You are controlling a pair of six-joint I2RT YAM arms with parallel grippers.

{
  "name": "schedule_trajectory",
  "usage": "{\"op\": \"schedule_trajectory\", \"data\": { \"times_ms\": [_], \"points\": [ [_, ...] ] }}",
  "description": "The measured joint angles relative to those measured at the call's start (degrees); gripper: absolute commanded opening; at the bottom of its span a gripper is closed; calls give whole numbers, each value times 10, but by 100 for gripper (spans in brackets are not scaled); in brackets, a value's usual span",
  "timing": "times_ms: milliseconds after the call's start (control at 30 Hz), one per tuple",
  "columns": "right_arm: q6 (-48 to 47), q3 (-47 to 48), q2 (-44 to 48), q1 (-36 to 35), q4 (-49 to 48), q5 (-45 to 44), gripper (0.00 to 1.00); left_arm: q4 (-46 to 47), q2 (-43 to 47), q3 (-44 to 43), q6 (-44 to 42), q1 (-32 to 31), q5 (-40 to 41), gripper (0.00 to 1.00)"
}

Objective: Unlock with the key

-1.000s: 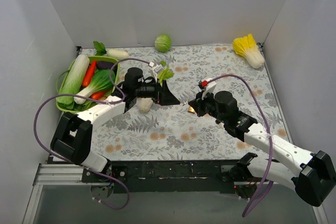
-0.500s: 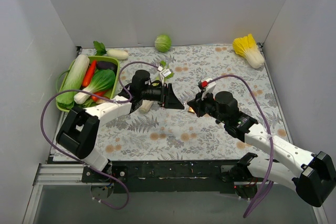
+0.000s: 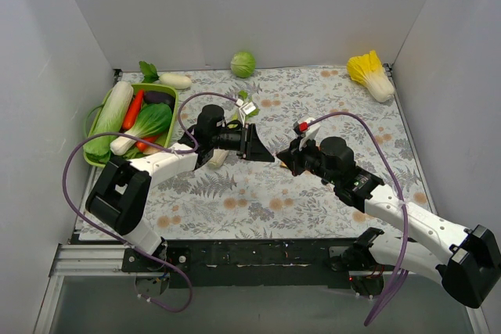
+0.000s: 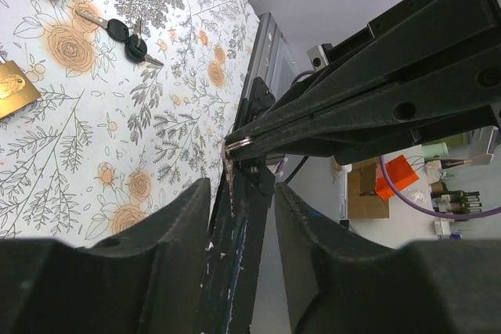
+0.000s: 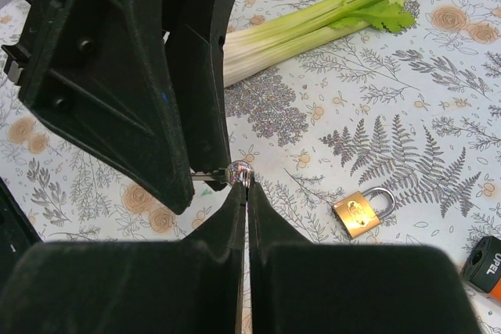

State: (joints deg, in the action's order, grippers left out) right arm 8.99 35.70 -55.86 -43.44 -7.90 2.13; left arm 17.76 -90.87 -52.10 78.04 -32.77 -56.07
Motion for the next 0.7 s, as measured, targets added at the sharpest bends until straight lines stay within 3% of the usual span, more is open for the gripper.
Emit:
{"op": "schedule_trajectory", "data": {
  "times_ms": [200,300,567,667,700],
  "points": [
    [0,0,0,-2,0,-5,1,4,-6,0,5,-2,-1,18],
    [0,0,0,-2,0,-6,1,5,-6,0,5,-3,-1,1],
    [1,0,3,-2,1,-10,1,1,-8,1,1,-5,6,0],
    [3,0,3,-3,7,-21,18,-9,-8,1,-9,-8,13,0],
    [4,0,4,-5,12,-24,32,-16,-8,0,-16,-9,17,0]
  ]
}}
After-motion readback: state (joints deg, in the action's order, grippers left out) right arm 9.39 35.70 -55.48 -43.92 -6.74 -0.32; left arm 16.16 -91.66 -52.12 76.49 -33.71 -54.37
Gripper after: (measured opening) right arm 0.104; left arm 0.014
